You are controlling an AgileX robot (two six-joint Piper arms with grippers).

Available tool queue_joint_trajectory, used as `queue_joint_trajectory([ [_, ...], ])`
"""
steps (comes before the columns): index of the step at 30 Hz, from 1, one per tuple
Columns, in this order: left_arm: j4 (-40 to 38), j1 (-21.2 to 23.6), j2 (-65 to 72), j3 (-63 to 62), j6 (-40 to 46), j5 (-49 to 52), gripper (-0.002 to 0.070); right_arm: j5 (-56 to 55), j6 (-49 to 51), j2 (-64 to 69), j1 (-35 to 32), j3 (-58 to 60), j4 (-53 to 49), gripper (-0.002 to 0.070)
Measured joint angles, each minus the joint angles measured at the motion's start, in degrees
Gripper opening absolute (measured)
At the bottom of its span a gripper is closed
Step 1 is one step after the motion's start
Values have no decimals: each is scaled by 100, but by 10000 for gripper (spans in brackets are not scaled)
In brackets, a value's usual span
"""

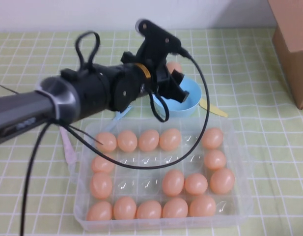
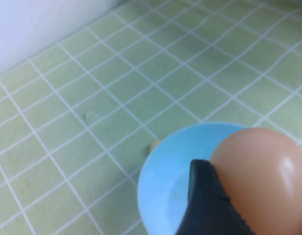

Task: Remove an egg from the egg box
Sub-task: Place the egg in the bowl

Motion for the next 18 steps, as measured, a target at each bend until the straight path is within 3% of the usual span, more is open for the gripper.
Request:
queue_joint_trajectory([
  [14,-10,66,895,0,-344,-1063,345,0,0,0,0,0,0,-17],
  [18,-10,66,895,0,-508,-1115,410,0,0,0,0,0,0,-17],
])
